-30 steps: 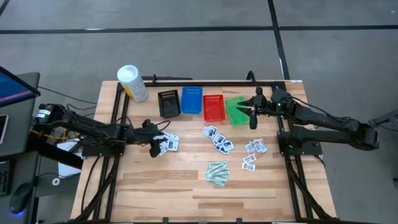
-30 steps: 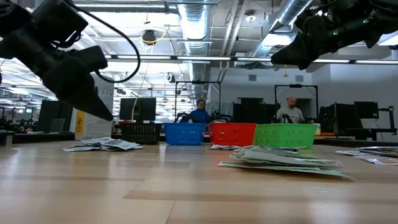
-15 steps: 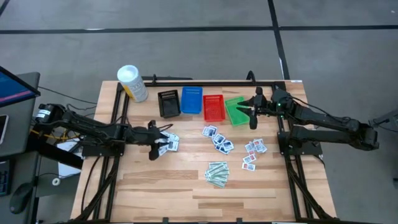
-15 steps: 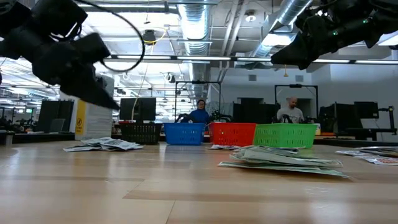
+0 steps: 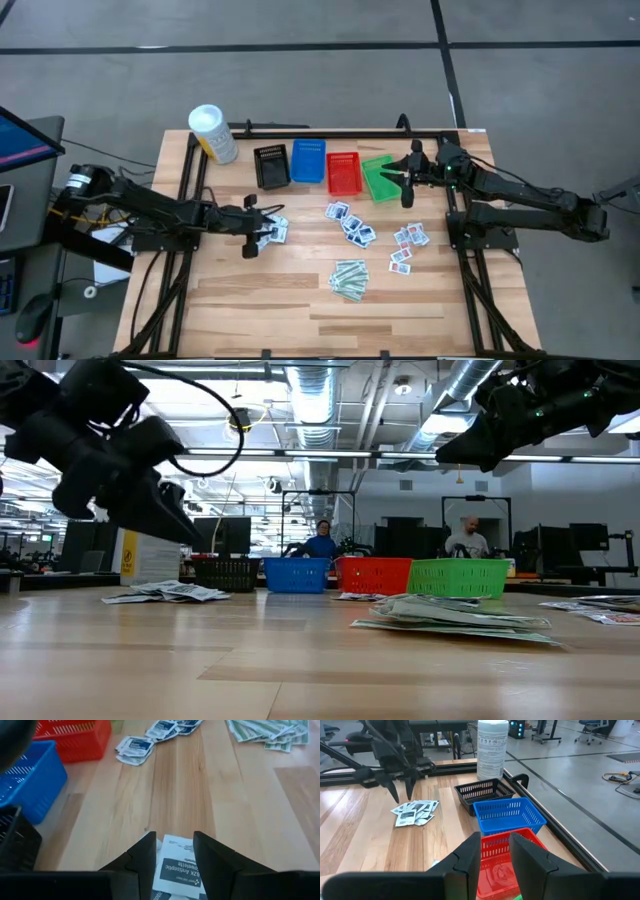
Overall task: Pick & Place First Aid Supplies
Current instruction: Put the gray pad into the black bin
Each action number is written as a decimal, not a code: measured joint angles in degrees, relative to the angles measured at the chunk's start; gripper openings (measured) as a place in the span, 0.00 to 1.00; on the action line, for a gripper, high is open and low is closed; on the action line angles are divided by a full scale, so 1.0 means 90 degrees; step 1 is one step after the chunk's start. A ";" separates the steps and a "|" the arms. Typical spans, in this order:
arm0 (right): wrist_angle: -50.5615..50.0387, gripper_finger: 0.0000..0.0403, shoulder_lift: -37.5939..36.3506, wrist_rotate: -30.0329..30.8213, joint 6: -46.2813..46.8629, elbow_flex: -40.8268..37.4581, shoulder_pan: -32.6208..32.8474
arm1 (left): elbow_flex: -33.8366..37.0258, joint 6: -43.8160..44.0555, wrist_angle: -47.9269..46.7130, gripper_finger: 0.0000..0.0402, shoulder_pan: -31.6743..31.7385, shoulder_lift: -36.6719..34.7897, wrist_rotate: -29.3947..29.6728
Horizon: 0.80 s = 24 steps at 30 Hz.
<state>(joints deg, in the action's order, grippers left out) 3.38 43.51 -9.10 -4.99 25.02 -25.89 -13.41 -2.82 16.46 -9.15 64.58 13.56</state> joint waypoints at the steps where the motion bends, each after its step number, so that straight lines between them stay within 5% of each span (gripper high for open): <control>1: 0.0000 0.24 0.0000 0.0000 0.0000 0.0000 0.0000 | 0.0000 0.0000 0.0057 0.33 0.0002 0.0138 0.0002; 11: 0.0000 0.24 0.0000 0.0000 0.0000 0.0000 0.0000 | 0.0000 0.0027 0.0446 0.33 0.0147 0.1000 0.0039; 24: -0.0003 0.24 0.0000 -0.0002 0.0002 0.0000 0.0000 | 0.0000 0.0343 0.0565 0.35 0.0148 0.1046 0.0007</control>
<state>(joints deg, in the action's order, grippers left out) 3.36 43.51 -9.12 -4.97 25.02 -25.89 -13.41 0.27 21.54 -7.81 74.00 13.63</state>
